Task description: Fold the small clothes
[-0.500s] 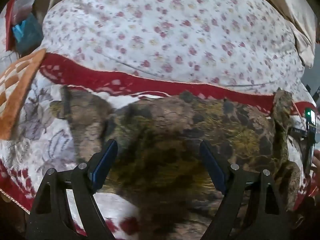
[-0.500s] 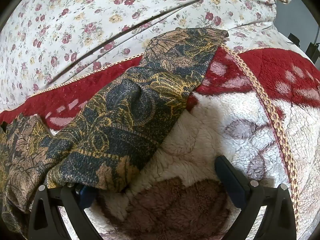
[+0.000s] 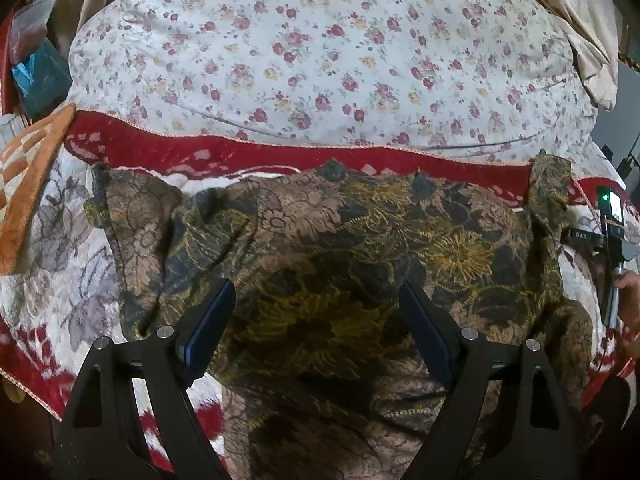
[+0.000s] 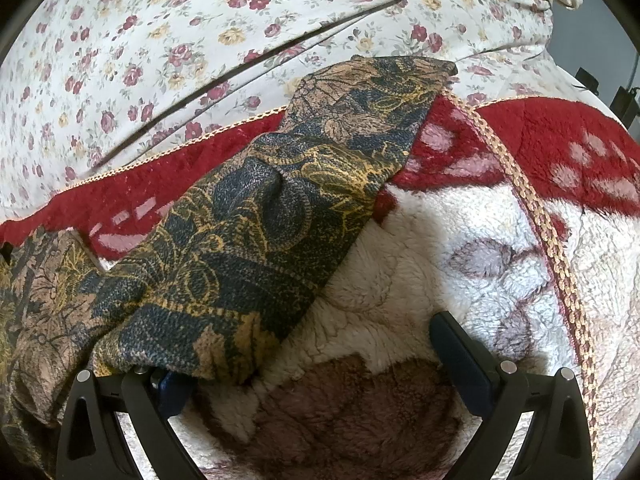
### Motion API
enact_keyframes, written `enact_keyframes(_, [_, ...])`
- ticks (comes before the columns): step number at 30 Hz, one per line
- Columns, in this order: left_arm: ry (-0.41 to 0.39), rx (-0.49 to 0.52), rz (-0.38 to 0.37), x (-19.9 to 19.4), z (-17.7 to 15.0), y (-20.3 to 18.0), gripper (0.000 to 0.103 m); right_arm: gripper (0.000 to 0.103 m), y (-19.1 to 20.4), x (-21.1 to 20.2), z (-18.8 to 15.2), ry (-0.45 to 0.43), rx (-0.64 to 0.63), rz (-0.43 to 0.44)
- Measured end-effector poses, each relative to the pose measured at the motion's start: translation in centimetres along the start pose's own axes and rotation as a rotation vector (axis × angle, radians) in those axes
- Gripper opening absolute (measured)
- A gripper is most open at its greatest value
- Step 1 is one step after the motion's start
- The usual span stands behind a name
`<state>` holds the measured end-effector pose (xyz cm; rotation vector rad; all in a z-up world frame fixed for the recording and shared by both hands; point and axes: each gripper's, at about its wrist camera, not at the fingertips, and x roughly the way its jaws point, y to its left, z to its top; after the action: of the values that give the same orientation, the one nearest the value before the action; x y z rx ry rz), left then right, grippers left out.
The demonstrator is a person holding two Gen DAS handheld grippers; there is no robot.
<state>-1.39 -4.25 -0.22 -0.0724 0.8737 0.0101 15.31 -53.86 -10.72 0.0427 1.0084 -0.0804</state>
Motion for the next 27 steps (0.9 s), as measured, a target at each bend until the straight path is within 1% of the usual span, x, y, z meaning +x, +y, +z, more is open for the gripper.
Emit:
enact_keyframes(4, [0.009,-0.009,-0.010,-0.4,-0.5,-0.5,0.084,0.103,-0.1,0.0,0.0,0.003,0.001,0.000])
enact_keyframes(6, [0.005,-0.003,-0.007,-0.7,-0.7,-0.6,0.084,0.103,-0.1,0.0,0.0,0.019,0.015,-0.002])
enact_keyframes(7, [-0.001,0.025,0.022,-0.6,-0.8,-0.7,0.084,0.103,0.0,-0.2,0.0,0.029,0.026,-0.005])
enact_keyframes(9, [-0.009,0.031,0.027,-0.9,-0.9,-0.7,0.084,0.103,0.2,-0.8,-0.1,0.052,0.047,-0.010])
enact_keyframes(10, [-0.019,0.045,0.041,-0.8,-1.0,-0.6,0.084,0.103,0.4,-1.5,-0.4,0.047,0.057,-0.001])
enact_keyframes(12, [-0.037,0.045,0.040,-0.9,-1.0,-0.5,0.084,0.103,0.9,-3.6,-1.3,0.015,0.064,0.032])
enact_keyframes(15, [-0.034,0.048,0.038,-1.3,-0.9,-0.5,0.084,0.103,2.0,-8.1,-3.0,-0.037,0.031,0.057])
enact_keyframes(16, [-0.023,0.046,0.037,-1.5,-0.8,-0.5,0.084,0.103,2.5,-9.7,-3.5,-0.044,0.015,0.066])
enact_keyframes(17, [-0.029,0.047,0.038,-1.6,-0.8,-0.5,0.084,0.103,3.0,-11.3,-4.0,-0.044,-0.001,0.083])
enact_keyframes(19, [-0.031,0.046,0.033,-1.8,-0.8,-0.7,0.084,0.103,4.0,-14.5,-4.9,-0.029,-0.016,0.140])
enact_keyframes(24, [-0.031,0.053,0.022,-2.1,-0.9,-1.1,0.084,0.103,6.1,-23.3,-6.7,0.016,0.016,0.376])
enact_keyframes(27, [-0.039,0.061,0.032,-2.3,-0.9,-1.3,0.084,0.103,8.7,-28.4,-7.4,0.010,-0.026,0.459])
